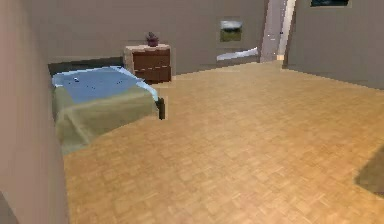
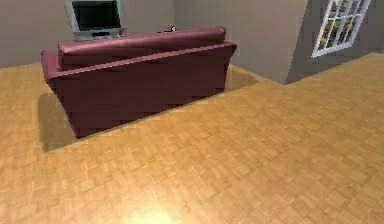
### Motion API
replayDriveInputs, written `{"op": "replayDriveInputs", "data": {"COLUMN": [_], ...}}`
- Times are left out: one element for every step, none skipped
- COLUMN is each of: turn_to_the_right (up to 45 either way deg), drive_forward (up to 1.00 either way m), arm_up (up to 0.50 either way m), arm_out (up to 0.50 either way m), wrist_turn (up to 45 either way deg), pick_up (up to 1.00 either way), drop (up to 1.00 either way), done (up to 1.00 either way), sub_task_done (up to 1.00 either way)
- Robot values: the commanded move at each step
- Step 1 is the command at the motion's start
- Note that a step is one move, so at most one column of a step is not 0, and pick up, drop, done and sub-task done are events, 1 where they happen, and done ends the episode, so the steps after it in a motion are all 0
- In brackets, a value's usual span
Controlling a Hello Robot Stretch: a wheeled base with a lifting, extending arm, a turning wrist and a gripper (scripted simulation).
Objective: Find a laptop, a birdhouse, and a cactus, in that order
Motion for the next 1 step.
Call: {"op": "replayDriveInputs", "data": {"turn_to_the_right": [3.0], "drive_forward": [0.0], "arm_up": [0.0], "arm_out": [0.0], "wrist_turn": [0.0], "pick_up": [0.0], "drop": [0.0], "done": [0.0], "sub_task_done": [0.0]}}
